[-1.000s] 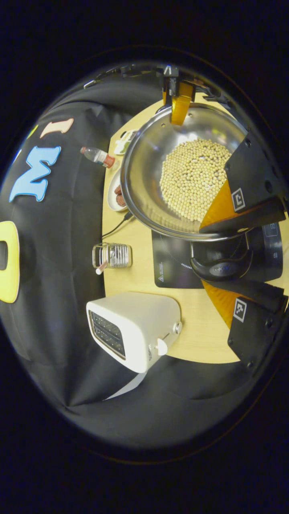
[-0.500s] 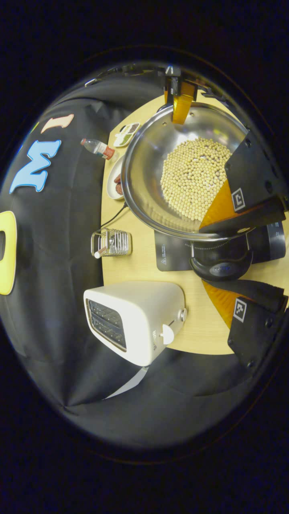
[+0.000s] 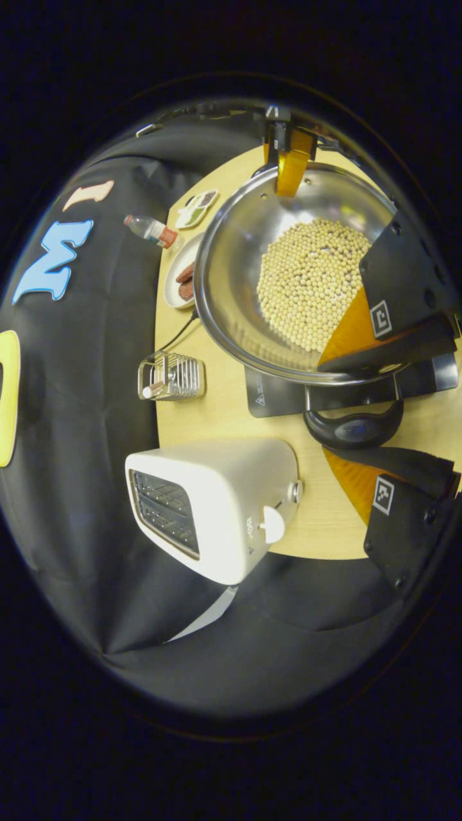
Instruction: First push the handle of the pot to place it horizontally, then grasp the pot with both hands and set it on the induction cooktop.
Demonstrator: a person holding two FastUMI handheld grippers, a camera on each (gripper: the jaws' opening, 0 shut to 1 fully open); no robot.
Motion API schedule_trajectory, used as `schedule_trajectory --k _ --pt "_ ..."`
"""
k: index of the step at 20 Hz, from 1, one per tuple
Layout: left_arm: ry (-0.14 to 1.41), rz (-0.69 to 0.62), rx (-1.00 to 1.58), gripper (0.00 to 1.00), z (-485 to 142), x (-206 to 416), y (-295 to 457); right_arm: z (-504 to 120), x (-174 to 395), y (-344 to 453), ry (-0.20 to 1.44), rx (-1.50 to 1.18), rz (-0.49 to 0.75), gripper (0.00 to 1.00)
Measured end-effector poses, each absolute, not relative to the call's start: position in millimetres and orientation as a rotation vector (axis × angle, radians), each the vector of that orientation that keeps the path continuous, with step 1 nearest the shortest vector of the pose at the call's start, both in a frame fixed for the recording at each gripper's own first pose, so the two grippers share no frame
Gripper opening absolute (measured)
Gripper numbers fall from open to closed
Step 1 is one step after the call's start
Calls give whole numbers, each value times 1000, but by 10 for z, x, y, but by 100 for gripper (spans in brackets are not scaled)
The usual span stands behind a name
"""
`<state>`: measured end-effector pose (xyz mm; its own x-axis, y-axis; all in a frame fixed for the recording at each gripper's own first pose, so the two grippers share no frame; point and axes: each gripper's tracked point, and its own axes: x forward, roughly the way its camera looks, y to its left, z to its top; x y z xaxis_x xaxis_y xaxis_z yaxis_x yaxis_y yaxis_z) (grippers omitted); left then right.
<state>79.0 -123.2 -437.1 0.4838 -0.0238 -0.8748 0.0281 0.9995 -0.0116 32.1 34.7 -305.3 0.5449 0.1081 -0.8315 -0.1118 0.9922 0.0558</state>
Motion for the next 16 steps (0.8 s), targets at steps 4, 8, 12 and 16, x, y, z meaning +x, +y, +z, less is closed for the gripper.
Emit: schedule_trajectory --k 4,8,12,16 --pt "1077 -35 -5 64 -4396 802 -1232 -3074 311 334 990 4 125 58" --pt "1076 -34 -3 64 -4360 793 -1213 -3069 308 328 989 6 120 58" --pt "1071 -23 -20 60 -4379 741 -1222 -3088 326 312 973 1 134 58" --pt "1060 -20 -24 61 -4383 733 -1213 -3081 354 319 958 2 135 58"
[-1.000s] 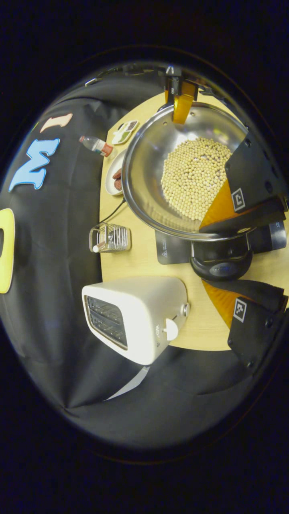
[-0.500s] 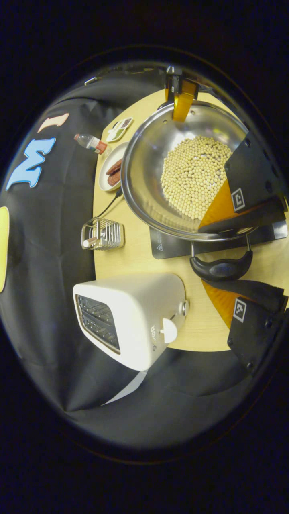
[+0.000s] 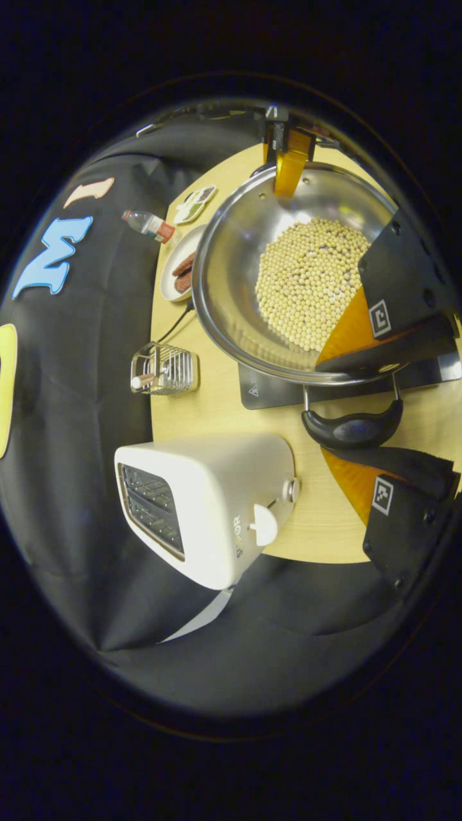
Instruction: First push the handle of the pot to place it horizontally, then grasp the pot with both hands and set it on the induction cooktop.
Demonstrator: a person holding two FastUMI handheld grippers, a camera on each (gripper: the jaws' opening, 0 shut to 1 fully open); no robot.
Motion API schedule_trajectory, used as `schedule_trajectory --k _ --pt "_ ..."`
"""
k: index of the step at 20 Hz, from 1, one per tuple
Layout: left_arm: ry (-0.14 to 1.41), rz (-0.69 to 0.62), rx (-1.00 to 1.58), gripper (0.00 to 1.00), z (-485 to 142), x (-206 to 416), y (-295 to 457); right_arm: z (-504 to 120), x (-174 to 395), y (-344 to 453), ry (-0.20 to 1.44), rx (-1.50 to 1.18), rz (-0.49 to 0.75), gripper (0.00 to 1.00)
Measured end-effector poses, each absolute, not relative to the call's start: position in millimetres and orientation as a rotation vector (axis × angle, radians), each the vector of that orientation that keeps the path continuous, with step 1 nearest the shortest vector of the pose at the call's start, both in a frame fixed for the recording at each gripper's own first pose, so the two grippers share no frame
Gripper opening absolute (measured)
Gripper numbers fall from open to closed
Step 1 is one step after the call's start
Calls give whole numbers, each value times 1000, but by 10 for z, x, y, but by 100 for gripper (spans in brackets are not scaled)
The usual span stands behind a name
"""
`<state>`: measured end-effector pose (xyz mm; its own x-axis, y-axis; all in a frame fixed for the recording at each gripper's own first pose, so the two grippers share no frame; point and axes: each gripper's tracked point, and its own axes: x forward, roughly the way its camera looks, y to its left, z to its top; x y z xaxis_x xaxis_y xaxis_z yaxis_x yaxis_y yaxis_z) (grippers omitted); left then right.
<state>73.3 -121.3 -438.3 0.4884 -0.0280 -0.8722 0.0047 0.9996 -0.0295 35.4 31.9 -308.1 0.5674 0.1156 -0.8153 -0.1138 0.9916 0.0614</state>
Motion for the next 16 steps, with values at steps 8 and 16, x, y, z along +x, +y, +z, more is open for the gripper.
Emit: schedule_trajectory --k 8,16 --pt "954 28 9 80 -4201 796 -1124 -2854 432 300 856 35 157 69" --pt "688 82 -69 80 -3062 918 -1600 -2031 324 -168 668 107 186 83"
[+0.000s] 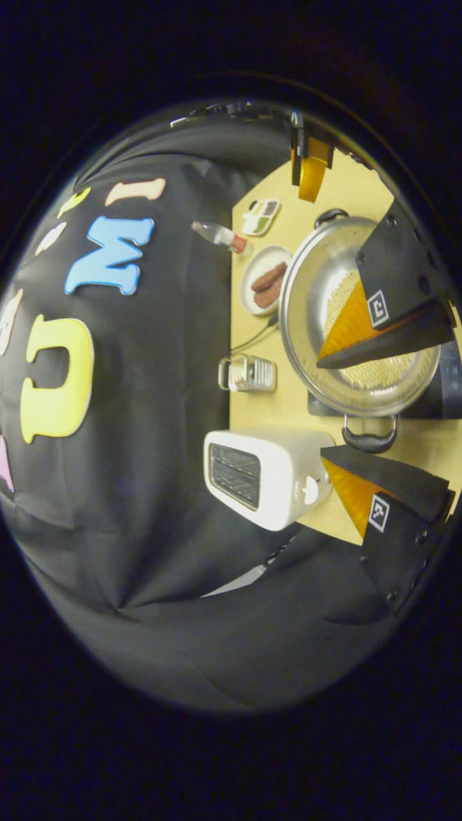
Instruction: First push the handle of the pot to place it horizontally, then grasp the pot with both hands and set it on the induction cooktop.
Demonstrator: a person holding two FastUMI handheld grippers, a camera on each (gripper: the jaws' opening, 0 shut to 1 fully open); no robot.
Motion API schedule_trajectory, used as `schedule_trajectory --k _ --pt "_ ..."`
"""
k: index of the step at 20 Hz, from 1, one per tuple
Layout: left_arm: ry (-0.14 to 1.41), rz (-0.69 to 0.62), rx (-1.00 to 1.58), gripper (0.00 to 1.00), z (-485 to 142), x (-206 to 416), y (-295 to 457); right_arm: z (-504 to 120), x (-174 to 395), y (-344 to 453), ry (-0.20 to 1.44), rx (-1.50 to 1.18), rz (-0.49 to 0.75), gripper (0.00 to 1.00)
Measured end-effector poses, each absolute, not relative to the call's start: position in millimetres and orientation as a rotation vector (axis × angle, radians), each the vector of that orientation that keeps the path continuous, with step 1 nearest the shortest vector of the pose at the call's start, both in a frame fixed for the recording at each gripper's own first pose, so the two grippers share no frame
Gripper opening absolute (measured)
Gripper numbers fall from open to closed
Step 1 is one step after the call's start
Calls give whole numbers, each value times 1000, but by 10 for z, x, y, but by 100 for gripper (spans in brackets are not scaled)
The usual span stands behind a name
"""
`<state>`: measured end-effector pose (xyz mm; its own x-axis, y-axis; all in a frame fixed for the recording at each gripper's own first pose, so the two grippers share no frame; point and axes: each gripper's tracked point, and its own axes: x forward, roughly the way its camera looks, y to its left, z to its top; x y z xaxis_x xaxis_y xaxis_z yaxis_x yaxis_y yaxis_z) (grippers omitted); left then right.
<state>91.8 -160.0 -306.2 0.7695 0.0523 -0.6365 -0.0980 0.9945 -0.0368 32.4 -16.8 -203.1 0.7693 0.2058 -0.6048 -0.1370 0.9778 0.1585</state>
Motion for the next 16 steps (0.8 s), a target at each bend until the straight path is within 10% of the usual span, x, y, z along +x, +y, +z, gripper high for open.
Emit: schedule_trajectory --k 16 --pt "117 42 -53 78 -426 681 -4496 265 -263 -2403 136 103 110 83"
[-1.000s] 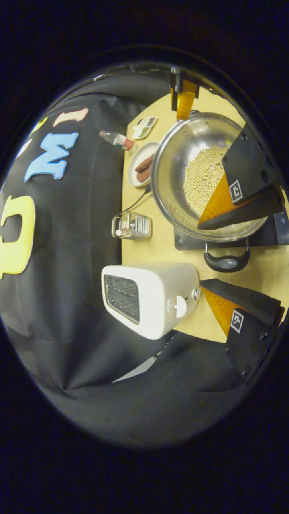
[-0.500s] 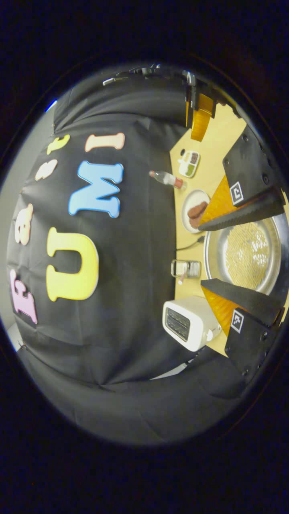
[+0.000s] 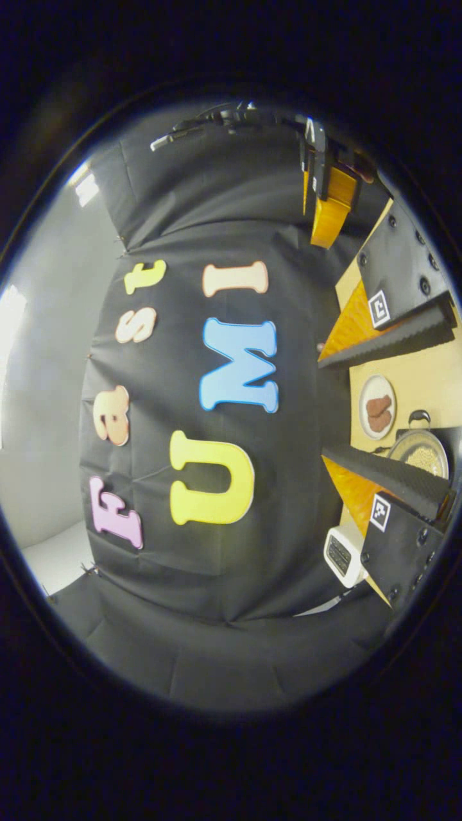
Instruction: First push the handle of the pot to place it horizontally, then grasp the pot with both hands and set it on the induction cooktop.
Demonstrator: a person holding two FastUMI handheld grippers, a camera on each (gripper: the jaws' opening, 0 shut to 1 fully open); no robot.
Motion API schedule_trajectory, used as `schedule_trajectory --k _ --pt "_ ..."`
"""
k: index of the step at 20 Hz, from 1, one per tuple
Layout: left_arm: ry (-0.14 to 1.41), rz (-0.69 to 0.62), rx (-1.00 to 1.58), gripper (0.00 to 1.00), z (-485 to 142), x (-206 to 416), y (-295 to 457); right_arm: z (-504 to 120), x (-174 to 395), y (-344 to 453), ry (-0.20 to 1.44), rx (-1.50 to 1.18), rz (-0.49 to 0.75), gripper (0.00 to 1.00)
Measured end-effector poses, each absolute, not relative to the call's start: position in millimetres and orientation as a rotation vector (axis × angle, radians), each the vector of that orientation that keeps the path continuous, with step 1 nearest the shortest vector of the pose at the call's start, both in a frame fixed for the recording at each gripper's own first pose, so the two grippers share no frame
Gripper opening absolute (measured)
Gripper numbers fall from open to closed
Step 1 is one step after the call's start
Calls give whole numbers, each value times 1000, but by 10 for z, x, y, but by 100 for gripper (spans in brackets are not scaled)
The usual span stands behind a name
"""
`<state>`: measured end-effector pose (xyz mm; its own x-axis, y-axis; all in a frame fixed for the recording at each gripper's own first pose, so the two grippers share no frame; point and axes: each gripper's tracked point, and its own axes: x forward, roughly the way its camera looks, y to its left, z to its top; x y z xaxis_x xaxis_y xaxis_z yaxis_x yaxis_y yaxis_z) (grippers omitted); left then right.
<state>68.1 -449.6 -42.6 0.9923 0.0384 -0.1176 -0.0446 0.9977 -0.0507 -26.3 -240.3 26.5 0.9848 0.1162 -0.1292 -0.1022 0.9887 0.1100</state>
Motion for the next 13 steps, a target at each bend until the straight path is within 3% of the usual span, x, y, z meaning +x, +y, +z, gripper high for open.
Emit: schedule_trajectory --k 1,2,3,4,13 --pt "101 36 -55 80 -366 626 -4618 349 -304 -2493 117 111 117 89" --pt "95 37 -55 94 -342 605 -4721 384 -342 -2579 108 116 117 96" --pt "97 42 -49 95 -330 561 -4792 399 -377 -2684 101 116 117 90" --pt "103 51 -43 95 -328 546 -4848 398 -403 -2765 103 114 117 98" --pt "126 90 -41 95 -292 365 -4956 400 -413 -3002 95 89 121 98"
